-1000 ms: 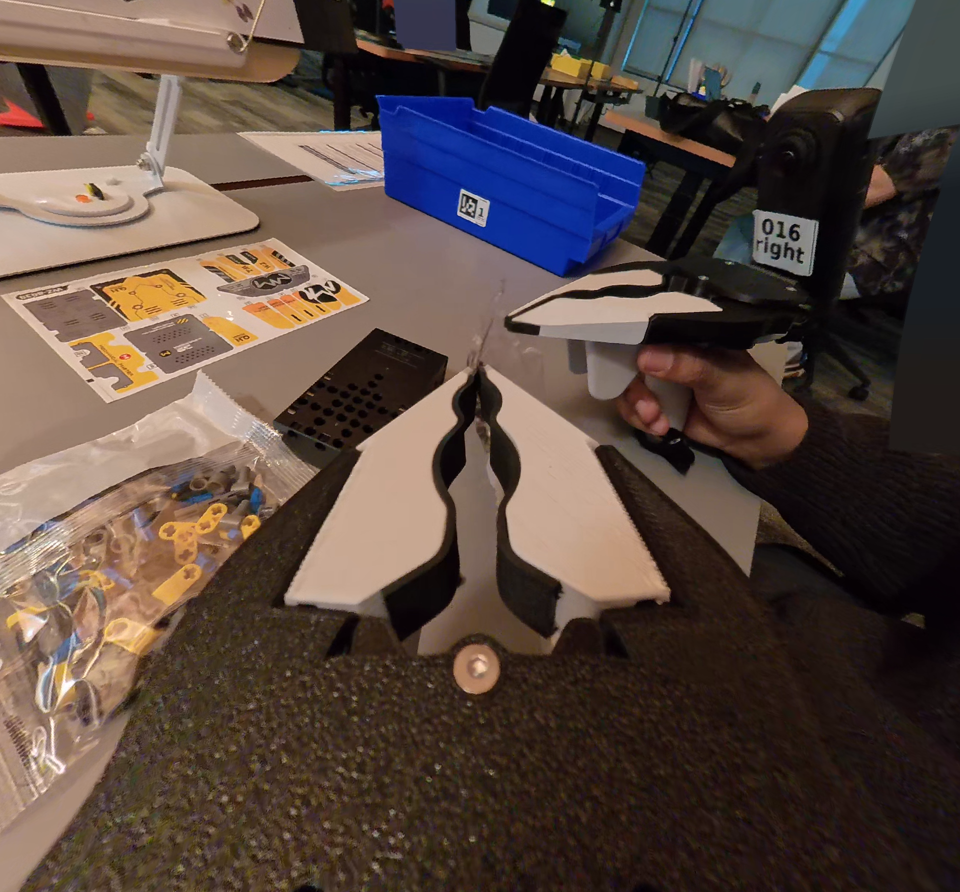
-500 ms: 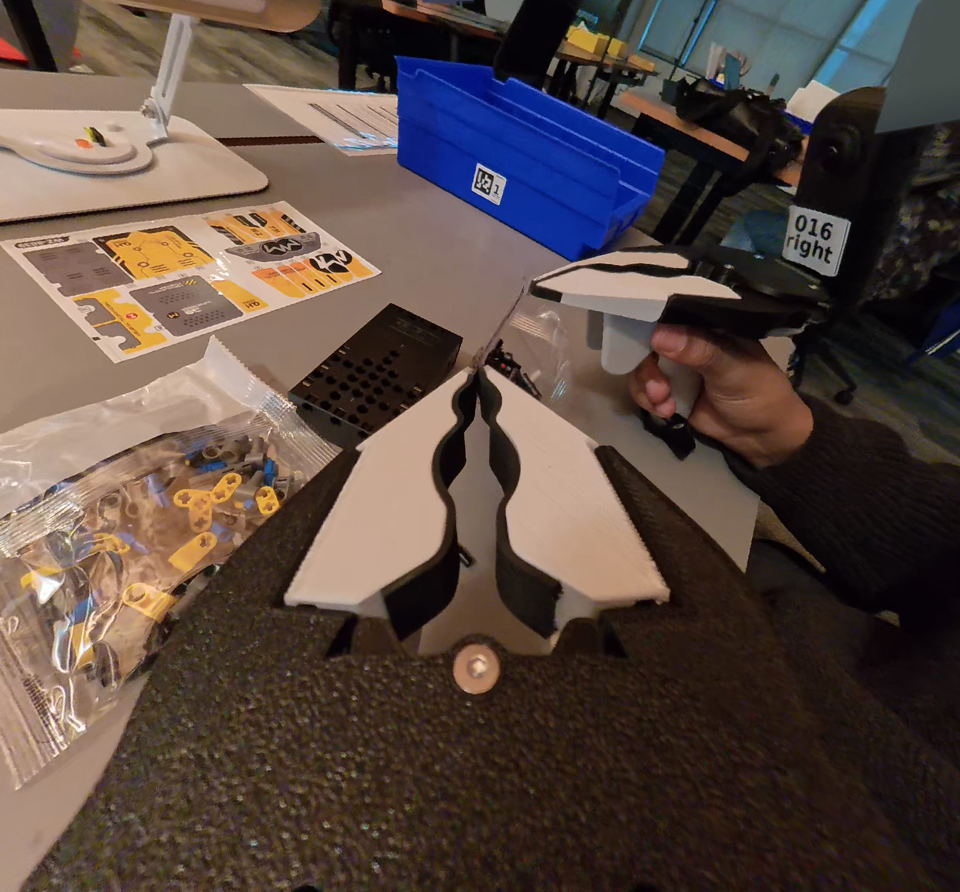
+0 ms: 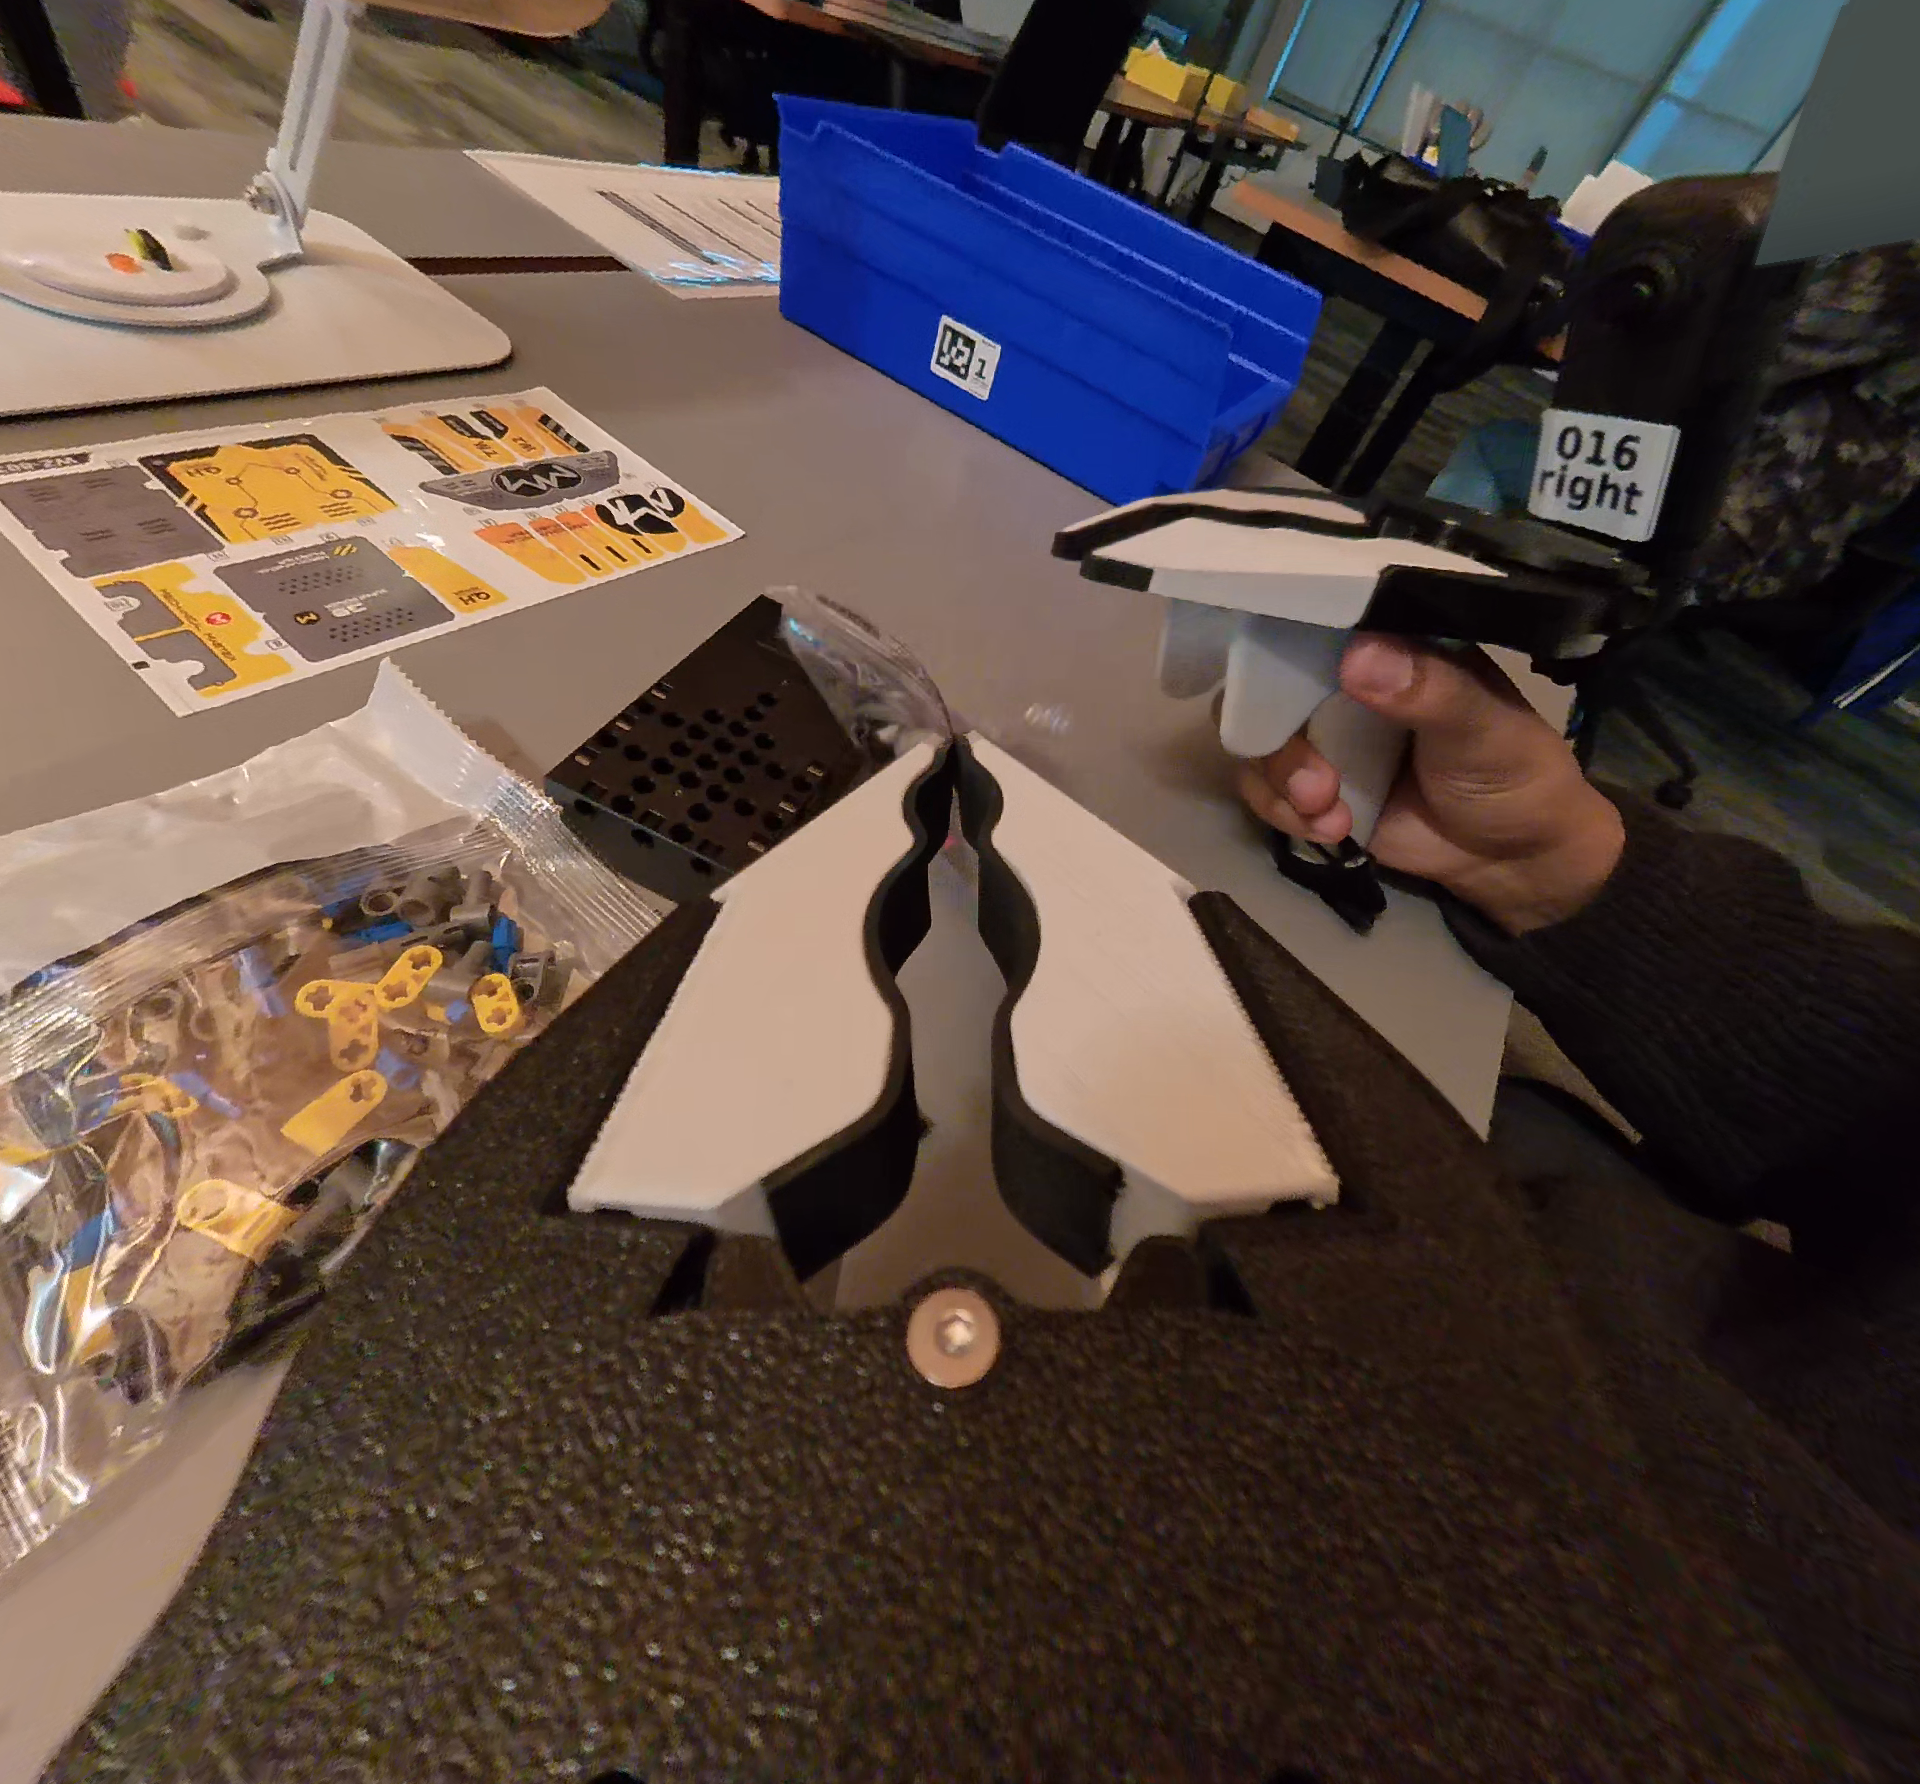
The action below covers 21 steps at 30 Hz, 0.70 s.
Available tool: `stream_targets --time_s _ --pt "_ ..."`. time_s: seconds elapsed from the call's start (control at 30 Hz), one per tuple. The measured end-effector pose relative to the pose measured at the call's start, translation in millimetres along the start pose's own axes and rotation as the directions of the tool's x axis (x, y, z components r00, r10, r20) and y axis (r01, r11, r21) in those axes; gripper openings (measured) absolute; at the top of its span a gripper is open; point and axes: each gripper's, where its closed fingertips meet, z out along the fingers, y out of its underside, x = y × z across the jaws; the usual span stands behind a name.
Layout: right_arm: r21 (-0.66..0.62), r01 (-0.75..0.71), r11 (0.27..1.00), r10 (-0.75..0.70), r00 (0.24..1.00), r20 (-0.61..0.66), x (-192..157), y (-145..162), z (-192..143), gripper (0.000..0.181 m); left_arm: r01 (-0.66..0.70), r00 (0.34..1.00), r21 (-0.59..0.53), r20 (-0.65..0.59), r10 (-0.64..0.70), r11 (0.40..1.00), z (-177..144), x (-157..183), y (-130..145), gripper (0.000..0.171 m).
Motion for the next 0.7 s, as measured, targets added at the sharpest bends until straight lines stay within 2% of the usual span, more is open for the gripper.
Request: stream_targets --time_s 0.33,0.53,0.7 --pt "-0.052 0.191 0.98 -0.184 0.977 0.112 -35.3 12.0 6.9 0.027 0.035 0.999 0.007 0.01 -0.035 0.999 0.5 -7.0 2.1 0.0" --pt "-0.107 0.292 0.95 -0.279 0.953 0.121 -44.3 23.4 12.2 0.028 0.042 0.999 0.019 0.002 -0.042 0.999 0.6 -4.7 0.3 0.0" --pt "-0.186 0.426 0.885 -0.419 0.905 0.079 -46.4 37.6 19.1 0.027 0.046 0.999 0.019 -0.003 -0.046 0.999 0.5 -4.4 0.1 0.0"
